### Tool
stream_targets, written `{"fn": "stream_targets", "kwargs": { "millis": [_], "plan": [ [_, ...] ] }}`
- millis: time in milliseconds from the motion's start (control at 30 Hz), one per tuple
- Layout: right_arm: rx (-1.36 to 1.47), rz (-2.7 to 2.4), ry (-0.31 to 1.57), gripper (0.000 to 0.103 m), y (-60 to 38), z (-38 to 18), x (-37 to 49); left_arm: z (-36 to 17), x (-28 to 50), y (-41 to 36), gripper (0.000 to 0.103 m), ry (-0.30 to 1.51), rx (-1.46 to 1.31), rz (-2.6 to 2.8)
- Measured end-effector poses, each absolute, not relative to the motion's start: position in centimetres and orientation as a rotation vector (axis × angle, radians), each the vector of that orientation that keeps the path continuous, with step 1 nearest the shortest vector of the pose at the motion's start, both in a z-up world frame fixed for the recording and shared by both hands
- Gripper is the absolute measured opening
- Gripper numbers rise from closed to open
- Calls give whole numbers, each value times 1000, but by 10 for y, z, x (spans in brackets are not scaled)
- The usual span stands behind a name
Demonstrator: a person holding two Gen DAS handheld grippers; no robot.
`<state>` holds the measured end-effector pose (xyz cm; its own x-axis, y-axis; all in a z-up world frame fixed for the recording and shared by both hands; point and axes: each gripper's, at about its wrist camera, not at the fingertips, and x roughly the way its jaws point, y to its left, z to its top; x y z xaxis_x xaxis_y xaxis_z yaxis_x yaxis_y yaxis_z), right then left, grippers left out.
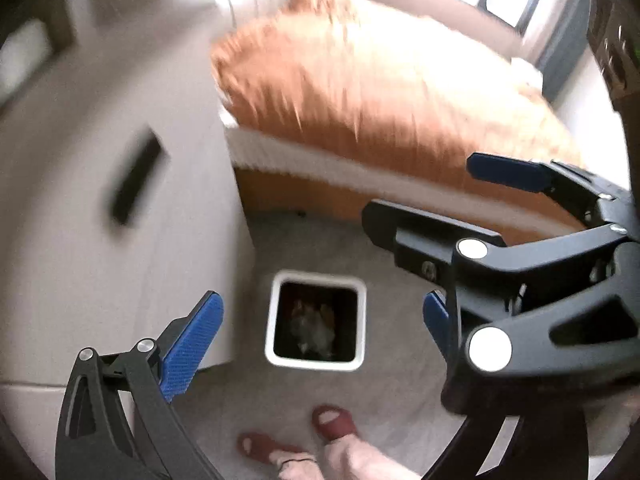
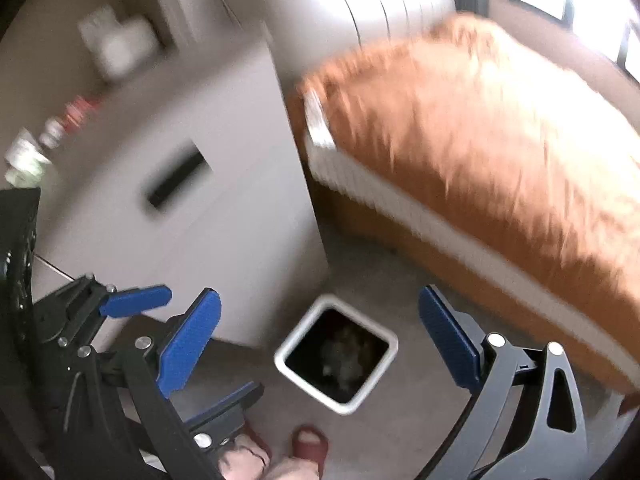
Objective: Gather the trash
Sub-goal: 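Open both tools over the white bin to drop the items, then return both tools from the bin to the desk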
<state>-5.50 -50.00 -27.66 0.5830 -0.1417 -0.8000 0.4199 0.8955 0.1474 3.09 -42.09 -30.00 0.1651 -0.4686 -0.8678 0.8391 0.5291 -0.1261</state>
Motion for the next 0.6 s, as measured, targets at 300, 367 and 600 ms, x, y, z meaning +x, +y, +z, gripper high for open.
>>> {"fn": "stream_targets", "kwargs": {
  "millis": [300, 367, 600],
  "plan": [
    [228, -131, 655, 98, -433, -161, -7, -178, 71, -329, 98, 854, 275, -734],
    [200, -66, 630, 98, -410, -146, 8, -165, 77, -306, 98, 821, 260, -675],
    [124, 114, 605, 98, -344, -122, 50, -141, 103, -224, 98, 781, 186, -446]
  ]
}}
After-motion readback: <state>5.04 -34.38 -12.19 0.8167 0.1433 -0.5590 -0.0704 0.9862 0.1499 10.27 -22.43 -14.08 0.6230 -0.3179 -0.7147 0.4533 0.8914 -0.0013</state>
